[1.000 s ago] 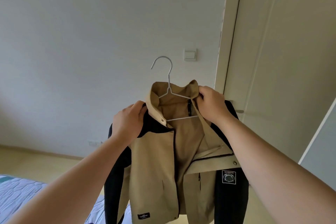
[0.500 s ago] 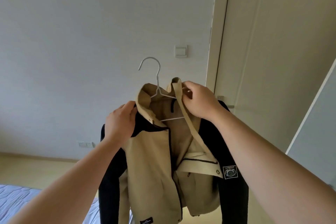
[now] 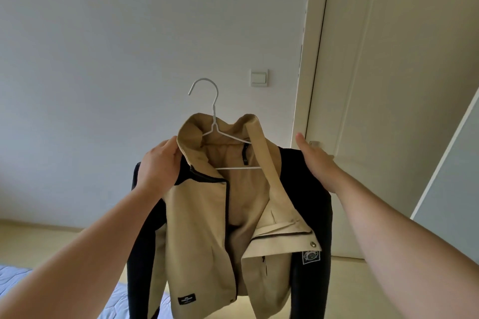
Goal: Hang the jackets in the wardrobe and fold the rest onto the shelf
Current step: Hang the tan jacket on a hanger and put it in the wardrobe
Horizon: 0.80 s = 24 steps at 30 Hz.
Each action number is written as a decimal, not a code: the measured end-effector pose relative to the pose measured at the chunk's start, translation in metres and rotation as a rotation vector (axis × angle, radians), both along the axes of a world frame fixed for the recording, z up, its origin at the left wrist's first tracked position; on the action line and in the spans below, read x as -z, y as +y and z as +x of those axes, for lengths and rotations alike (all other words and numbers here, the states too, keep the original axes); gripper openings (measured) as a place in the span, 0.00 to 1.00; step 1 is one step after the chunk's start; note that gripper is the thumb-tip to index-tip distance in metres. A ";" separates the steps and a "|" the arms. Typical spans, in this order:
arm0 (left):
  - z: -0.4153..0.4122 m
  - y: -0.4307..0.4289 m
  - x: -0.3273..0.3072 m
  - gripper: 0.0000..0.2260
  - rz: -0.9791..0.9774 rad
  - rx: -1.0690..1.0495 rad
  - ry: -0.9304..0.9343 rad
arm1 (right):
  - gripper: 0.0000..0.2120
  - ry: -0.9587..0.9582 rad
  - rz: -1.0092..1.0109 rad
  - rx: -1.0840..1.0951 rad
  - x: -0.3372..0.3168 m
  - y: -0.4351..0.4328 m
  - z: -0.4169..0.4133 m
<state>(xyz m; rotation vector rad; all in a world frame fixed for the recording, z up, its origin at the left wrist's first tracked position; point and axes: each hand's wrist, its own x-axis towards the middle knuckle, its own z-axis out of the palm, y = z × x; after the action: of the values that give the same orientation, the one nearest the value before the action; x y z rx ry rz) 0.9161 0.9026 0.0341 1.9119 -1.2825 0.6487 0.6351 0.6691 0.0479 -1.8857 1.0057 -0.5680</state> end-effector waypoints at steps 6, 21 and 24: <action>0.017 0.008 -0.002 0.06 0.292 -0.124 -0.184 | 0.35 0.063 -0.460 -0.041 -0.002 0.004 0.007; -0.005 0.039 0.014 0.10 0.124 -0.213 0.005 | 0.29 0.025 -0.573 0.134 -0.001 0.019 0.019; -0.014 0.037 0.013 0.11 0.068 -0.179 -0.019 | 0.33 0.125 -0.338 -0.185 -0.008 0.020 0.025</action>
<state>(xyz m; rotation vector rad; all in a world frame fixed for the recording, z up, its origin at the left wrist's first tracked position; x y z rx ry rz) 0.9017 0.9395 0.0216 2.0983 -1.1668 0.7235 0.6601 0.6892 0.0555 -2.3100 0.8398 -0.5416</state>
